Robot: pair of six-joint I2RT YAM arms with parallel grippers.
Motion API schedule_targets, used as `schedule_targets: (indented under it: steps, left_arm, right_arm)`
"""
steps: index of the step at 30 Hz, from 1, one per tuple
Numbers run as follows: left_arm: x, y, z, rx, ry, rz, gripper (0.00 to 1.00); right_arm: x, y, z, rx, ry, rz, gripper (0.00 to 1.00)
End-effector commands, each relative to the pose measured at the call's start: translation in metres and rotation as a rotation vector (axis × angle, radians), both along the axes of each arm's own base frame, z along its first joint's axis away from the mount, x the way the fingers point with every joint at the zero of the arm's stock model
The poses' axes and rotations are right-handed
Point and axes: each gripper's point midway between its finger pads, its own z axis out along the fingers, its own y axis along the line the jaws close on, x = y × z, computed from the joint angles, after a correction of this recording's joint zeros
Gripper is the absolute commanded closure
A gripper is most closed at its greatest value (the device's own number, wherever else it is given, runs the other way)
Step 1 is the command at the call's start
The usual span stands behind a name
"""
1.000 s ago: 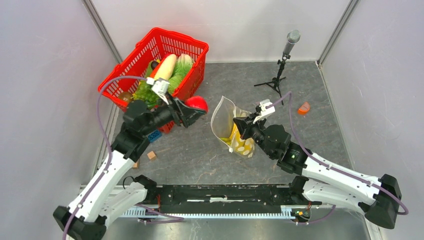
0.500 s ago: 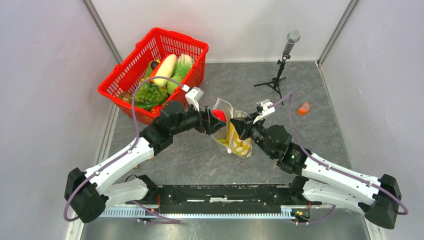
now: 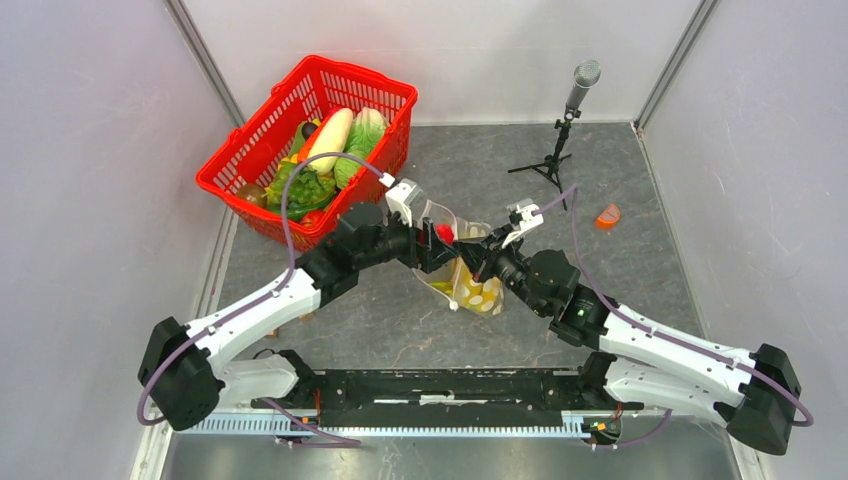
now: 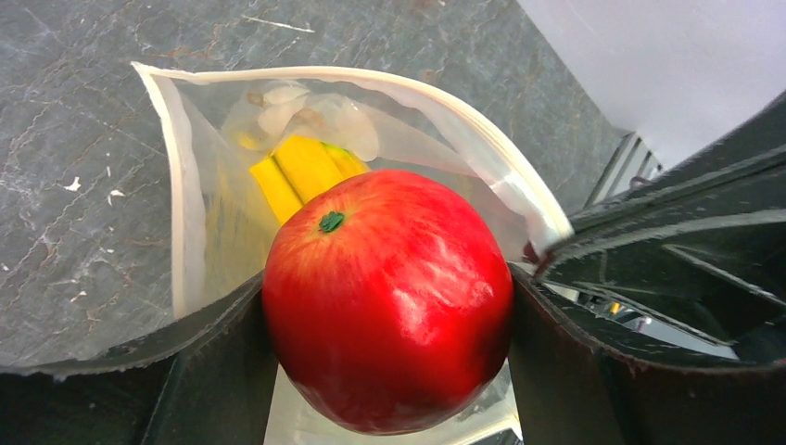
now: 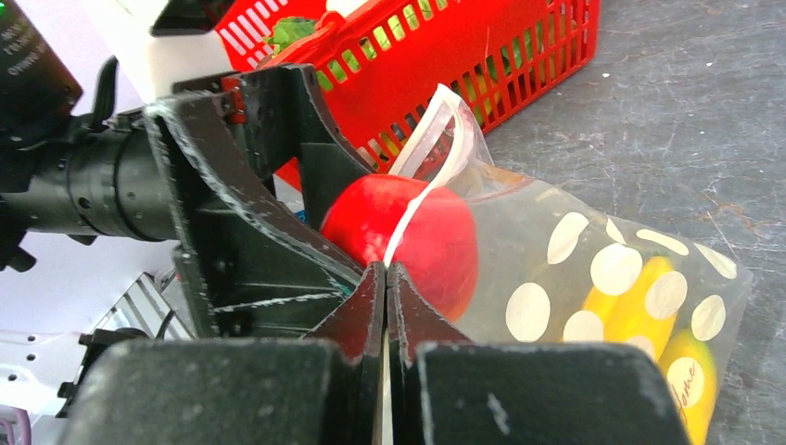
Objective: Place the food in the zip-top bag and seal the zipper
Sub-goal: Place the fake fruit in the zipper food storage bag, then pick up the fake vegetable from the bin.
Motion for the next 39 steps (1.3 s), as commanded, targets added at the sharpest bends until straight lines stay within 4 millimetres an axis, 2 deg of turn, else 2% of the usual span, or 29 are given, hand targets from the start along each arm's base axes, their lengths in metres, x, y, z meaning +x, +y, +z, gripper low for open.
schedule_targets:
  steps: [1,6,11,14,24,25,28,34,39]
  left_arm:
    - [0.014,-0.003,0.008,0.034,-0.08,0.024,0.46]
    - [0.022,-0.003,-0.005,0.081,-0.061,0.051,0.42]
    - [0.013,-0.018,0.01,0.05,-0.075,-0.041,0.29]
    - [0.007,-0.018,0.022,0.027,-0.1,-0.071,0.19]
    - [-0.004,-0.01,0.026,0.064,-0.112,-0.109,0.05]
    - [-0.004,-0.011,0.029,0.057,-0.117,-0.109,0.01]
    - [-0.005,-0.01,0.033,0.053,-0.123,-0.111,0.0]
    - [-0.008,0.003,0.057,0.033,-0.189,-0.076,0.0]
    - [0.0,0.034,0.068,0.083,-0.271,0.057,0.0]
  right_arm:
    - [-0.004,0.006,0.015,0.069,-0.021,0.031,1.0]
    - [-0.005,0.004,0.018,0.076,-0.025,0.029,1.0]
    - [0.0,-0.005,0.013,0.072,-0.016,-0.022,1.0]
    - [0.004,-0.013,0.008,0.067,-0.002,-0.069,1.0]
    - [0.006,-0.025,0.0,0.07,0.014,-0.125,1.0]
    - [0.005,-0.026,0.0,0.069,0.014,-0.125,1.0]
    - [0.005,-0.028,-0.001,0.071,0.014,-0.132,0.99]
    - [0.006,-0.032,-0.002,0.066,0.013,-0.149,0.99]
    - [0.004,-0.031,0.001,0.085,-0.007,-0.13,0.99]
